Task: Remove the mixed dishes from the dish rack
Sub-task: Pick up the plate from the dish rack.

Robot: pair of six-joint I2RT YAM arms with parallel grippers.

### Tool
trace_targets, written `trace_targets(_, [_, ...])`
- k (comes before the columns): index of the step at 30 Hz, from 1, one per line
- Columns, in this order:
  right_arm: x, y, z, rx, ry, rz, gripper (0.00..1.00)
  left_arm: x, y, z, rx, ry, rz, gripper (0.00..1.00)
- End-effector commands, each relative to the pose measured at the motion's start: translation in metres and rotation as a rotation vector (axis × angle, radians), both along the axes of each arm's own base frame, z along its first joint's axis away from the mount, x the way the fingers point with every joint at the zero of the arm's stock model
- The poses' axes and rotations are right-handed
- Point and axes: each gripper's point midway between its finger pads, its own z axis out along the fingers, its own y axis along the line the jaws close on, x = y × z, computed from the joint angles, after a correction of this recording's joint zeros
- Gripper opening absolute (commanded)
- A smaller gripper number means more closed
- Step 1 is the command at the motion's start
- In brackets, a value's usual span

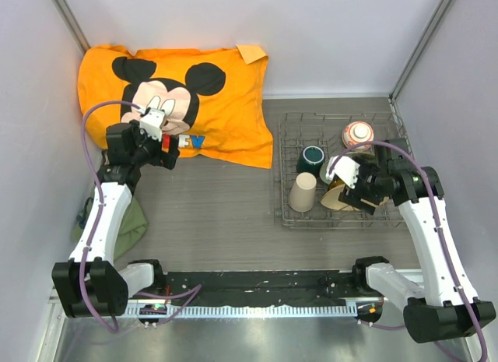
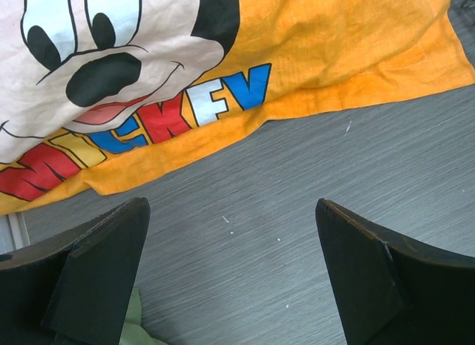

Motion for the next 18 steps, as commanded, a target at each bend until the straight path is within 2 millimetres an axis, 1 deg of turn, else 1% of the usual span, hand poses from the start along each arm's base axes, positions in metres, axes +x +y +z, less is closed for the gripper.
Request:
trace_targets(1, [0.010, 0.003, -0.001, -0.032, -0.058, 0.091, 0.75, 0.004, 0.003, 0.001, 0.030, -0.017, 0.003, 1.00])
trace_targets(8, [0.027, -0.003, -0.016, -0.080, -0.060, 0.096, 0.73, 0.011, 0.004, -0.005, 0.031, -0.003, 0.007, 1.00])
trace_targets(14, [0.040, -0.008, -0.022, -0.115, -0.072, 0.086, 0.70, 0.015, 0.005, -0.011, 0.033, 0.008, 0.009, 1.00])
trace_targets(18, [0.049, -0.012, -0.035, -0.145, -0.057, 0.076, 0.66, 0.019, 0.005, -0.014, 0.033, 0.013, 0.011, 1.00])
